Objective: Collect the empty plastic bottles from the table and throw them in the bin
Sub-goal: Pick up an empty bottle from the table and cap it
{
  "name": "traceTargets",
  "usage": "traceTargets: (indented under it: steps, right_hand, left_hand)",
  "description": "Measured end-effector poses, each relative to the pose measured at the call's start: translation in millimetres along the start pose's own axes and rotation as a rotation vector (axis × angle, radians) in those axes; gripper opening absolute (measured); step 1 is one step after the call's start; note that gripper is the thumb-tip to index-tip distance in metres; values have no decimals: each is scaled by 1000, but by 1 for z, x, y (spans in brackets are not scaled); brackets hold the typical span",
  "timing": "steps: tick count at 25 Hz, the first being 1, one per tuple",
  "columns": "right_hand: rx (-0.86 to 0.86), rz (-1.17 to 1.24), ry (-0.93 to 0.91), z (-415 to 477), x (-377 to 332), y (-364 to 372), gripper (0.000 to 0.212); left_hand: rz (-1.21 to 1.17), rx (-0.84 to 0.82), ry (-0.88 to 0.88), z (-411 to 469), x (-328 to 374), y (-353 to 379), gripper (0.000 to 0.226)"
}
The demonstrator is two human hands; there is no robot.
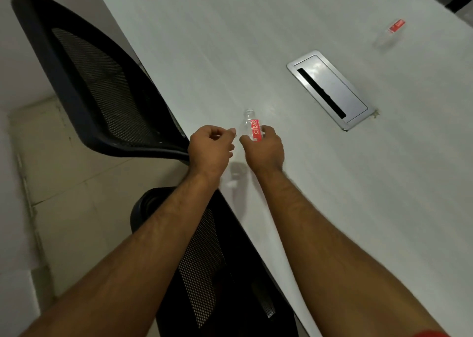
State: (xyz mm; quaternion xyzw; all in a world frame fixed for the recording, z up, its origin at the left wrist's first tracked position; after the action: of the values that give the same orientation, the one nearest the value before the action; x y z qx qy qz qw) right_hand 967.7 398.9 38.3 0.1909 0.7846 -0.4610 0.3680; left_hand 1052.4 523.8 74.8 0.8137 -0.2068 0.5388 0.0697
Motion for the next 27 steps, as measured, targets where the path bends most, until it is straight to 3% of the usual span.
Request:
traceTargets:
  steps: [3, 6, 11, 17, 22, 24, 27]
  right_hand:
    - [-29, 180, 33, -30, 12, -19, 38]
    - [-86, 239, -9, -79, 16, -45, 45]
    - [-135, 284, -195, -165, 12, -94, 52]
    - [-84, 196, -467, -275, 1, -148, 62]
    - [-9, 58, -673, -356, -16, -167, 64]
    - [-74, 131, -673, -377, -27, -167, 60]
    - [-309, 456, -541, -397, -48, -148, 49]
  left_hand:
    - [-2, -11, 21, -5, 7, -3, 14]
    - [-6, -66, 85, -32, 22, -4, 7]
    - [-56, -220, 148, -116, 45, -8, 23]
    - [-75, -247, 202, -234, 63, -56, 26]
    - [-60, -166, 145, -308, 79, -119, 26]
    - [-114, -155, 158, -326, 84, -140, 26]
    - [-228, -236, 209, -340, 93, -173, 21]
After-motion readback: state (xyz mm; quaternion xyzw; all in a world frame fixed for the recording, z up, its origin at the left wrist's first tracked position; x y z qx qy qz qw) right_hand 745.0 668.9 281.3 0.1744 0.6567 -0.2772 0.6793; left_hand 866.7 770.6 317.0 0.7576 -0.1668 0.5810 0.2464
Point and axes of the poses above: each hand's wrist, its own z-axis towards the middle knuckle, its own y-axis out of the palm, x = y × z, the point moved 6 cm from there along z, towards the middle knuckle, and after that the axes turned 2 degrees about -x, right-handed, at the moved point
